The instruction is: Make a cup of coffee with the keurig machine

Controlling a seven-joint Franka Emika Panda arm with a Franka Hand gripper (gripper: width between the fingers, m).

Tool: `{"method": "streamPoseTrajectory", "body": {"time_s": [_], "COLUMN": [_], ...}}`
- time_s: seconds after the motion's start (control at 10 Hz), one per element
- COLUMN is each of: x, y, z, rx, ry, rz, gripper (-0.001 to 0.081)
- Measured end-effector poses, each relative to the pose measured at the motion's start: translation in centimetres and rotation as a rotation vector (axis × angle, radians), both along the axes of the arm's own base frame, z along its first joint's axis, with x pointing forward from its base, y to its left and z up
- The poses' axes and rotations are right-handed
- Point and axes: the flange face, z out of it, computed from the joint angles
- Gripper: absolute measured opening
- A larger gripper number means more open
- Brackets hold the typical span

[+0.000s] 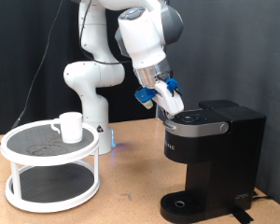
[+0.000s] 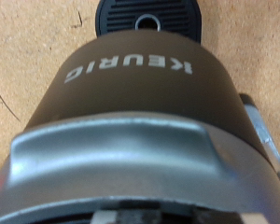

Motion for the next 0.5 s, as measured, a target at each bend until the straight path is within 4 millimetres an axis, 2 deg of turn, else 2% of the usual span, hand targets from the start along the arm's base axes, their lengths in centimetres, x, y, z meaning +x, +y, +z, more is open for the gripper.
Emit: {"method": "streamPoseTrajectory", "body": {"time_s": [0.2, 0.5], "x": [-0.1, -0.3], "y": [-0.5, -1.4], "z": [0.3, 3.2], "rx": [0.114, 0.284], "ry": [-0.013, -0.019], "rz": [-0.002, 0.012], "gripper": [0.0000, 0.0000]}}
